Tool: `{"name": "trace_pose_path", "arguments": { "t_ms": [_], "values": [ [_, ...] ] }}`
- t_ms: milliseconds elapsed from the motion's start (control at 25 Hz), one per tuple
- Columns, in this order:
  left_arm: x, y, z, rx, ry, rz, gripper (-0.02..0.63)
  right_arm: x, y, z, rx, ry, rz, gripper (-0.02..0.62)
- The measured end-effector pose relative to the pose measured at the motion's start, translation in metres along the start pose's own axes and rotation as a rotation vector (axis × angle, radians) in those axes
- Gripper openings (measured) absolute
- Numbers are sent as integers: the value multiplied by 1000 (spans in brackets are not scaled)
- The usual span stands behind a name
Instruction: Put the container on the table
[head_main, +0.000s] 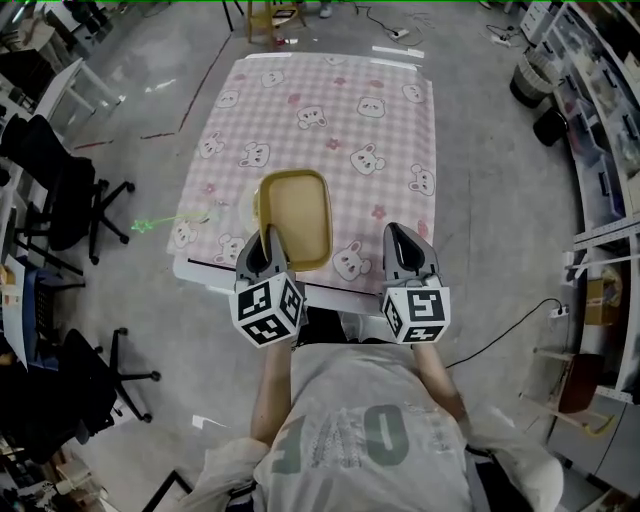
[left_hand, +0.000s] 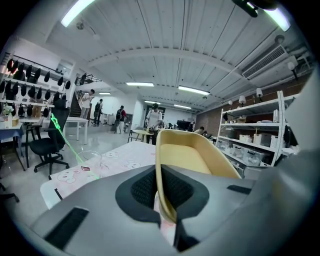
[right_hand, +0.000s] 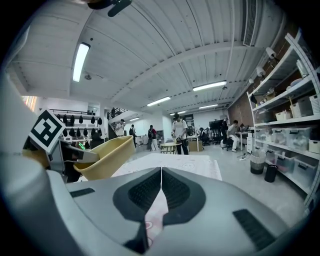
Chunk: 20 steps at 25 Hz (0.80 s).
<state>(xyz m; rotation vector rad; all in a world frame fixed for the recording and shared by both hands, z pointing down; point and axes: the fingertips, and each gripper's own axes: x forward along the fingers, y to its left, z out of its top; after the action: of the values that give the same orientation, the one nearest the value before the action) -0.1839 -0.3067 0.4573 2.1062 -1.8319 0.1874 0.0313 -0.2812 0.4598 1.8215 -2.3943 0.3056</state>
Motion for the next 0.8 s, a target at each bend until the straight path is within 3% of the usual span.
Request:
{"name": "trace_pose_path", "arguments": {
  "t_ms": [240,400,640,800],
  "values": [
    [15,-6,-10,1,23,-7,32,-1,-3,-5,4,9,7,29],
    [55,-9,0,-17,36,-22,32,-5,-12,-8,13,18,-16,29],
    [144,-26,1,1,179,-87,32,-15,-26,-23,64,49,-64,29],
    [203,-32,-27,0,311,-83,32,-16,-35,-36,84,79,-89,29]
  ]
}}
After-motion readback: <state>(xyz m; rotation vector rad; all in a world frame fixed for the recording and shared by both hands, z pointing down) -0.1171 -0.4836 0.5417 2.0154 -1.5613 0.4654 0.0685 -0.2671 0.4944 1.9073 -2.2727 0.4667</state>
